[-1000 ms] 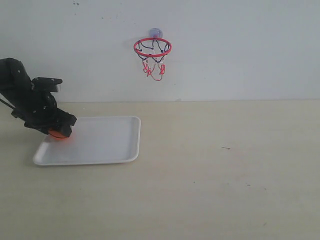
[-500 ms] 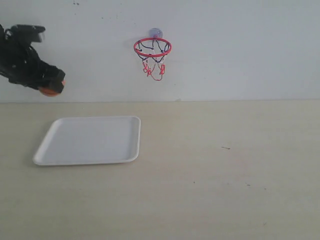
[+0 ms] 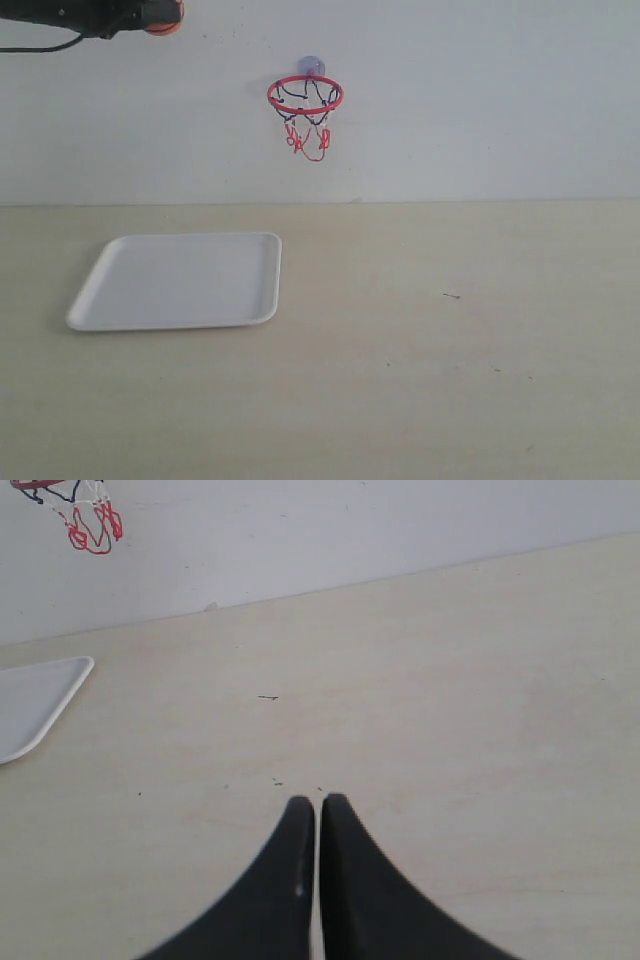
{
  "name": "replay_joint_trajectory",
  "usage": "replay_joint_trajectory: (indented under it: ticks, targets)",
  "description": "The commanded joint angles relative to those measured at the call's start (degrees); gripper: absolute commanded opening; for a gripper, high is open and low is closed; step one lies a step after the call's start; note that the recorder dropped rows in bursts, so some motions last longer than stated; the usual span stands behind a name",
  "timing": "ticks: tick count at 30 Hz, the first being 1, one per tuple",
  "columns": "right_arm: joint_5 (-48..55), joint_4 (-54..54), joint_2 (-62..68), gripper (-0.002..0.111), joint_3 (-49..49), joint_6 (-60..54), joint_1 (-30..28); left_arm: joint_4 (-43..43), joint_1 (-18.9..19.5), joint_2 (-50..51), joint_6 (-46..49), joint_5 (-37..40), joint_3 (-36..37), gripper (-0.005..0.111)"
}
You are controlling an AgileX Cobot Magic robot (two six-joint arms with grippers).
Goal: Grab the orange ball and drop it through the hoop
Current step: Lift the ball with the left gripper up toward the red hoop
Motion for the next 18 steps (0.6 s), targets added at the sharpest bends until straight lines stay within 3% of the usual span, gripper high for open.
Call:
replay_joint_trajectory:
  ticks: [1,10,18]
  targets:
    - [-0.45,-0.51,-0.30,0.001,0.00,-0.17,-0.04,-4.05,-2.71,5.95,0.69,-0.83,-7.42,0.004]
    - [-0.45,-0.51,-0.30,0.001,0.00,-0.17,-0.04,-3.94,-10.37,11.65,7.05,-4.69,-13.31,0.004]
    - [-0.45,-0.51,-0.30,0.001,0.00,-0.17,-0.04,-4.84,-11.58,12.92,6.11,-7.06,-13.42,0.004]
